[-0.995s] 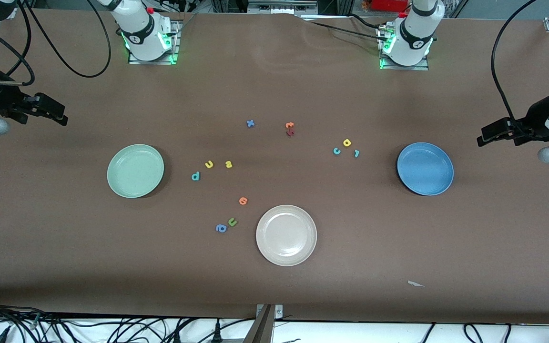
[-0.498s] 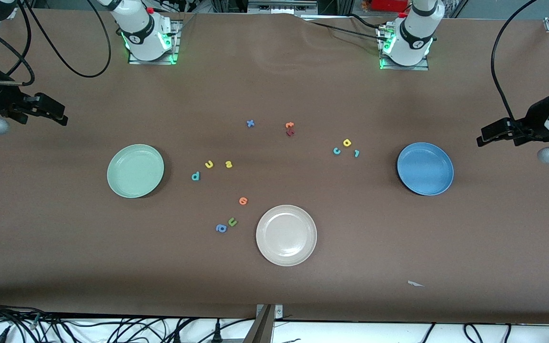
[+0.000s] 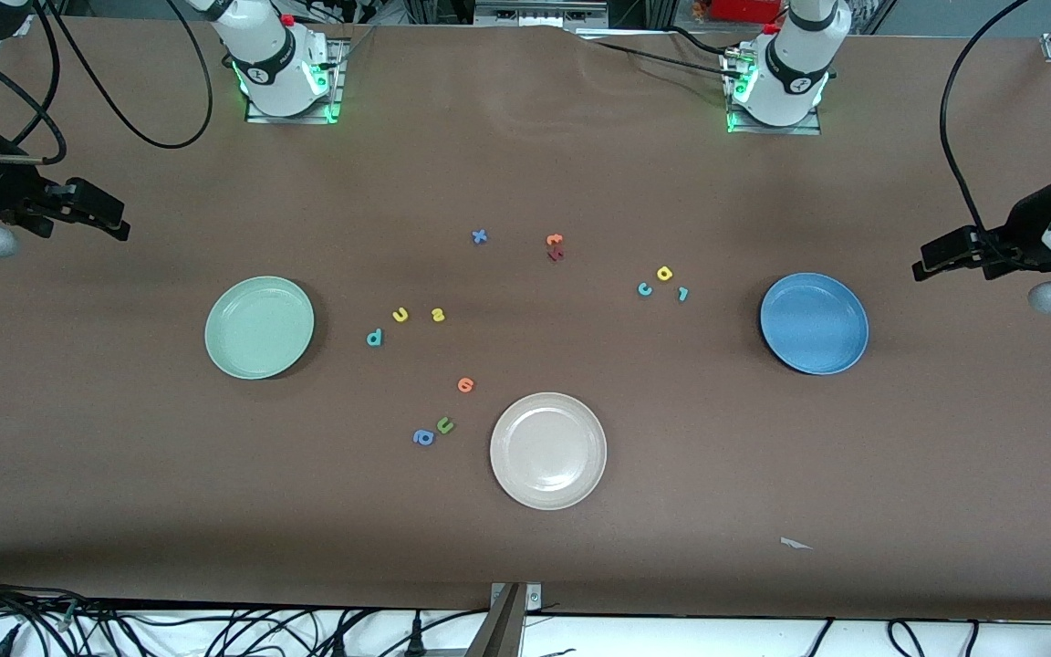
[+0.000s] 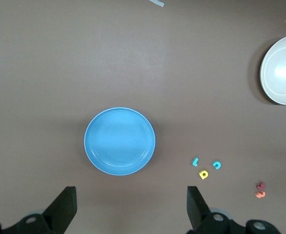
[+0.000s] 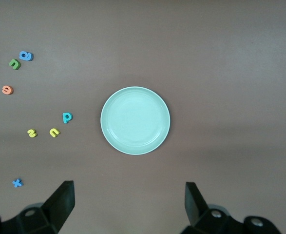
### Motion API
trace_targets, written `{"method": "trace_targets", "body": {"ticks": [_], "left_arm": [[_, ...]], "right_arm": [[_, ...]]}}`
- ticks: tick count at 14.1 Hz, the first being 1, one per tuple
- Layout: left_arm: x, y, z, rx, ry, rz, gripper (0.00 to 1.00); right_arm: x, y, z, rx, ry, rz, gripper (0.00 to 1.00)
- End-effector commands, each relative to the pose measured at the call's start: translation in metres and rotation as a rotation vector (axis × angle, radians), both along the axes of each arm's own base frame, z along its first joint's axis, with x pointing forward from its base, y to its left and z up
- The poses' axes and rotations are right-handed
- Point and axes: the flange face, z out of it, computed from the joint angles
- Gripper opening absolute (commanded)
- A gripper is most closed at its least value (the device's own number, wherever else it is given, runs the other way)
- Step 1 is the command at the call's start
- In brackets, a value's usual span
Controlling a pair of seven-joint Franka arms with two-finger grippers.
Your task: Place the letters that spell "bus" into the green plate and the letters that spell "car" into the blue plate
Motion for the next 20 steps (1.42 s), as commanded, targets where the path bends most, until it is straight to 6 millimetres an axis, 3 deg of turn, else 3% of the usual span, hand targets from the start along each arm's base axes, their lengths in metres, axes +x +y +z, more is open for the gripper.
{"method": "trace_targets", "body": {"ticks": [1, 6, 10, 12, 14, 15, 16, 20], "left_arm": [[0.0, 0.0, 0.004, 0.023, 0.002, -0.004, 0.99], [0.003, 0.0, -0.004, 0.023, 0.015, -0.006, 0.99], [0.01, 0.0, -0.026, 0.022, 0.053, 0.003, 0.99], [0.015, -0.007, -0.043, 0.02, 0.082, -0.007, 1.0], [0.02, -0.02, -0.066, 0.018, 0.123, -0.025, 1.0], [0.02, -0.032, -0.081, 0.02, 0.152, -0.033, 1.0], [0.02, -0.039, -0.092, 0.025, 0.173, -0.02, 1.0], [0.017, -0.082, -0.145, 0.041, 0.263, -0.001, 1.0]], "right_arm": [[-0.006, -0.001, 0.003, 0.001, 0.0, 0.004, 1.0], [-0.007, 0.002, 0.001, -0.001, 0.015, -0.017, 1.0], [-0.007, 0.028, -0.024, -0.009, 0.112, 0.013, 1.0], [0.01, 0.061, -0.056, -0.009, 0.113, 0.067, 1.0], [0.019, 0.101, -0.095, -0.019, 0.138, 0.06, 1.0], [0.02, 0.118, -0.105, -0.023, 0.132, 0.044, 1.0], [0.018, 0.137, -0.118, -0.028, 0.13, 0.039, 1.0], [0.0, 0.178, -0.199, -0.019, 0.055, -0.048, 1.0]]}}
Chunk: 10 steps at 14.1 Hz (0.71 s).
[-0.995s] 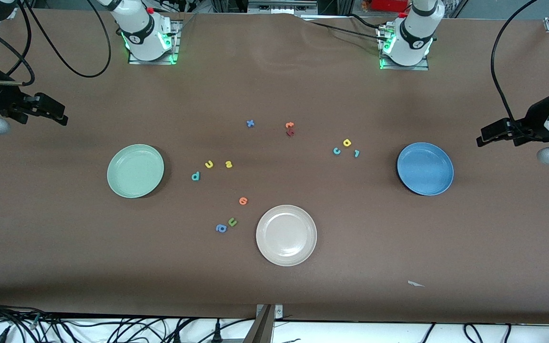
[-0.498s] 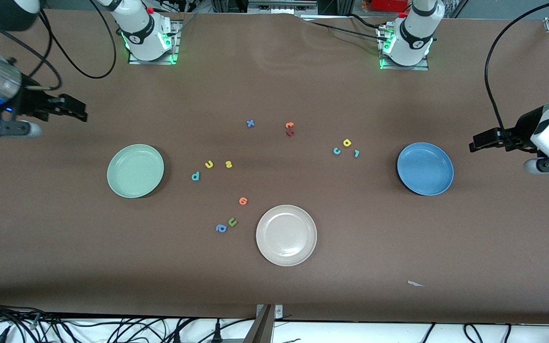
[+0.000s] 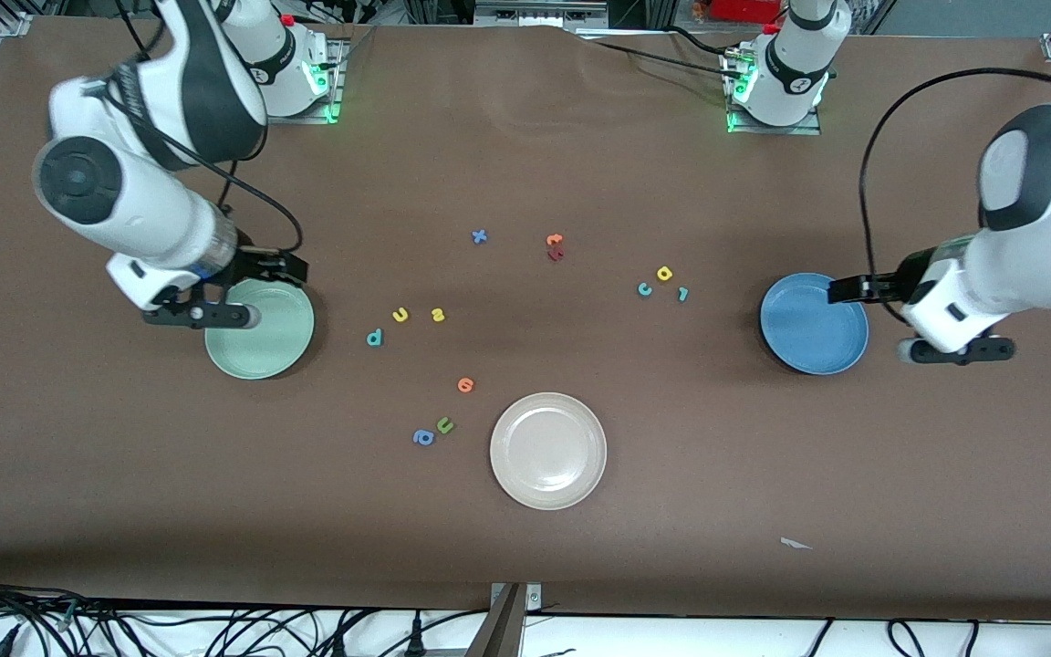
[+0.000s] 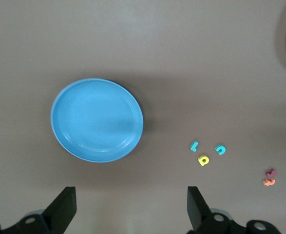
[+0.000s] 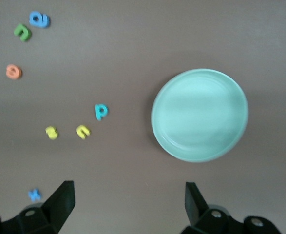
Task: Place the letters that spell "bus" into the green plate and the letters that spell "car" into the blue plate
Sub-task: 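Grasp the teal p and teal piece with the right and left grippers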
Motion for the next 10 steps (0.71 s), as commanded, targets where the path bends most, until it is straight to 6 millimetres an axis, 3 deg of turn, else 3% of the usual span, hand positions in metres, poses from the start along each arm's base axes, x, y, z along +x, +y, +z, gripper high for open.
{"method": "trace_targets", "body": {"ticks": [1, 2, 5, 8, 10], "left_arm": [[-0.003, -0.023, -0.032, 0.02, 0.037, 0.032, 1.0], [-0.008, -0.026, -0.047, 0.015, 0.056, 0.055, 1.0], [-0.024, -0.059, -0.088, 0.027, 0.034, 0.086, 1.0], [-0.047, -0.087, -0.128, 0.045, 0.041, 0.117, 0.99], [-0.057, -0.089, -0.156, 0.011, 0.008, 0.193, 0.99]], "right_arm": [[-0.019, 0.016, -0.051, 0.01, -0.065, -0.063, 1.0], [-0.022, 0.025, -0.072, 0.011, -0.067, -0.067, 1.0], [-0.014, 0.03, -0.132, 0.009, -0.061, -0.126, 1.0], [-0.012, 0.041, -0.168, 0.021, -0.086, -0.167, 1.0], [-0.011, 0.044, -0.193, 0.024, -0.094, -0.217, 1.0]]}}
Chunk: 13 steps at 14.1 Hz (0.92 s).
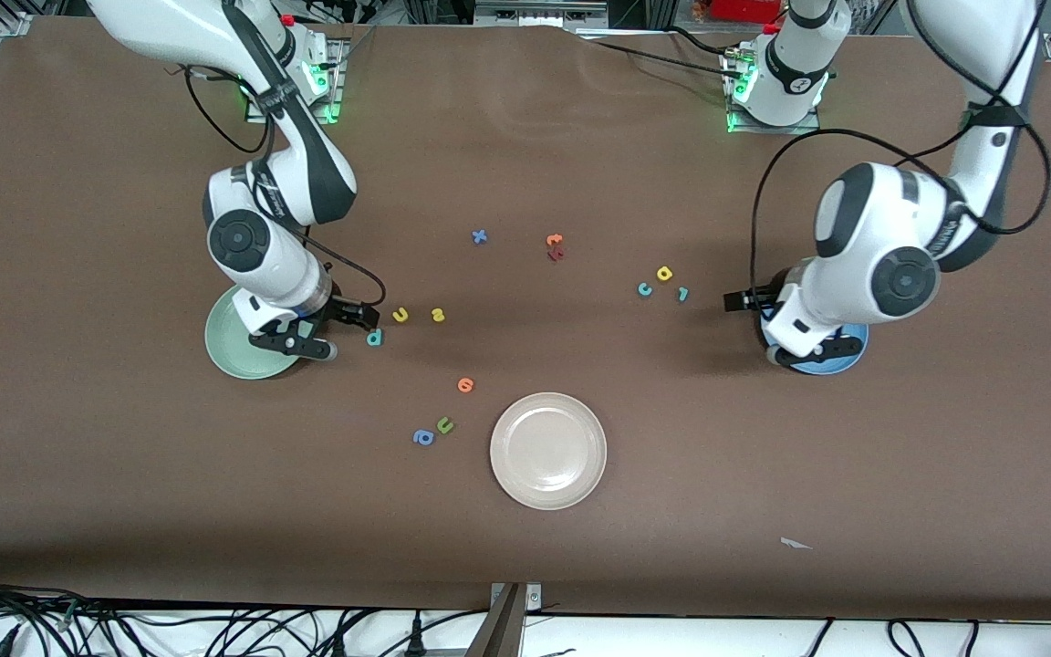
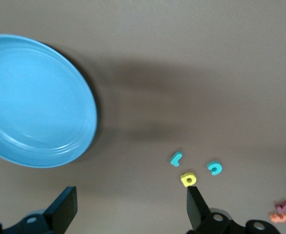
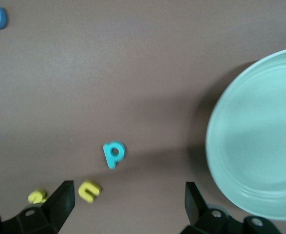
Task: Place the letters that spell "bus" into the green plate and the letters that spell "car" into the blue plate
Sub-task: 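Grasp the teal p and teal piece with the right and left grippers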
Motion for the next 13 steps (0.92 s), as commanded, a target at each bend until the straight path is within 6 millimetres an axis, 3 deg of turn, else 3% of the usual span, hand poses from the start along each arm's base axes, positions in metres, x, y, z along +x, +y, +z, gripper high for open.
{"method": "trace_targets", "body": {"ticks": [1, 6, 9, 13], "left_arm": [[-0.022, -0.004, -0.03, -0.067, -0.042, 0.11, 0.99], [-0.052, -0.019, -0.084, -0.068, -0.097, 0.11, 0.99], [-0.062, -0.037, -0.117, -0.059, -0.08, 0.096, 0.95], [-0.069, -0.042, -0.132, -0.046, -0.048, 0.108, 0.7]], "right_arm": [[-0.003, 0.017, -0.029, 0.006, -0.019, -0.065, 1.0], [-0.01, 0.028, -0.07, 0.007, -0.015, -0.1, 0.99], [-0.009, 0.029, -0.071, 0.011, -0.022, -0.098, 0.8], [-0.01, 0.028, -0.075, 0.007, -0.017, -0.097, 0.44]]}}
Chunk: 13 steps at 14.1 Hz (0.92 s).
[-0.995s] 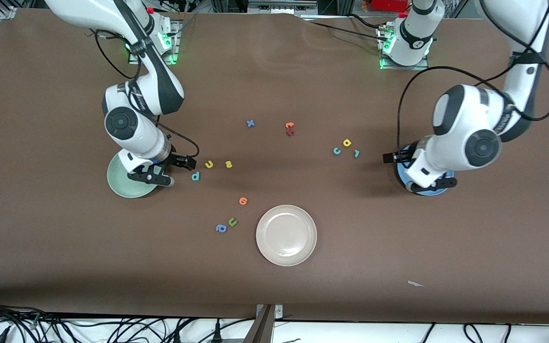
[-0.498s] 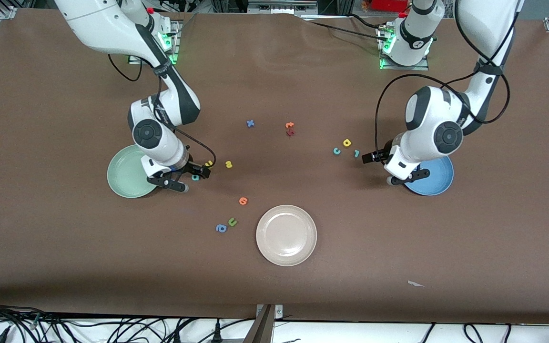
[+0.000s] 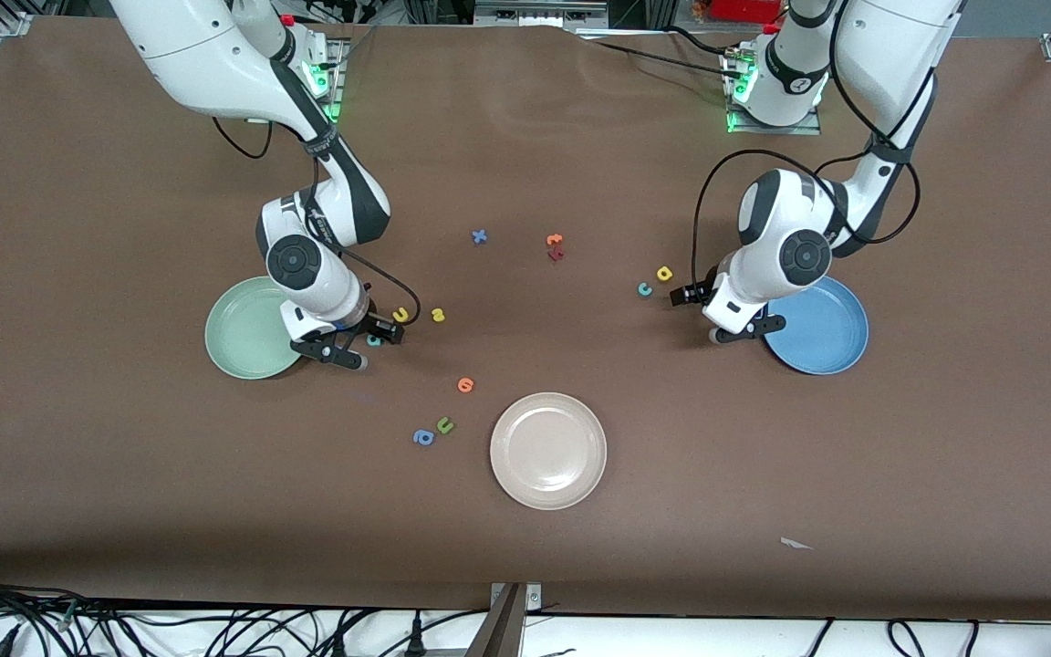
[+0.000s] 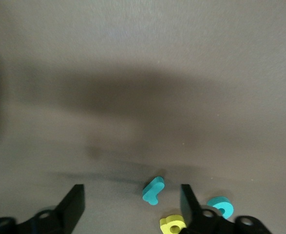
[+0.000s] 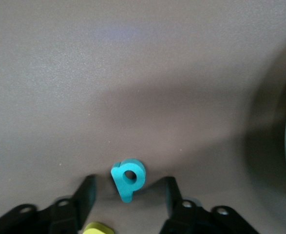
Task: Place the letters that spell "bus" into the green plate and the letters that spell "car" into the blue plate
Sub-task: 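Grasp the teal p and teal piece with the right and left grippers, then set the teal letters on the green and blue plates with both grippers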
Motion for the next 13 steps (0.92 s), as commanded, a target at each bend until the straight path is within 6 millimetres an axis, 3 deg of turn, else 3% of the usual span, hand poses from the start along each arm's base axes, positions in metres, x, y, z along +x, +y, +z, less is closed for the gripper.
{"method": "trace_targets", "body": {"ticks": [1, 3, 4, 6, 10, 11, 13], "left_arm": [[-0.004, -0.008, -0.01, -0.002, 0.016, 0.031, 0.67], [-0.003, -0.009, -0.012, 0.0, 0.02, 0.041, 0.6], [-0.003, -0.009, -0.013, 0.002, 0.02, 0.046, 0.6], [-0.002, -0.01, -0.014, 0.011, 0.022, 0.085, 0.6], [-0.006, -0.02, -0.016, 0.023, 0.026, 0.111, 0.57], [-0.006, -0.02, -0.016, 0.024, 0.027, 0.115, 0.57], [-0.005, -0.02, -0.017, 0.024, 0.012, 0.127, 0.57]], "right_arm": [[0.001, 0.003, -0.002, 0.0, -0.008, -0.01, 0.32], [0.001, 0.003, -0.001, -0.001, -0.006, -0.008, 0.12], [0.002, 0.003, -0.001, 0.0, -0.007, -0.005, 0.08], [0.005, 0.002, 0.005, 0.0, -0.015, 0.0, 0.06], [0.026, -0.017, 0.05, -0.029, 0.017, 0.044, 0.06], [0.029, -0.03, 0.063, -0.044, 0.036, 0.075, 0.06], [0.035, -0.081, 0.07, -0.072, 0.085, 0.161, 0.06]]}}
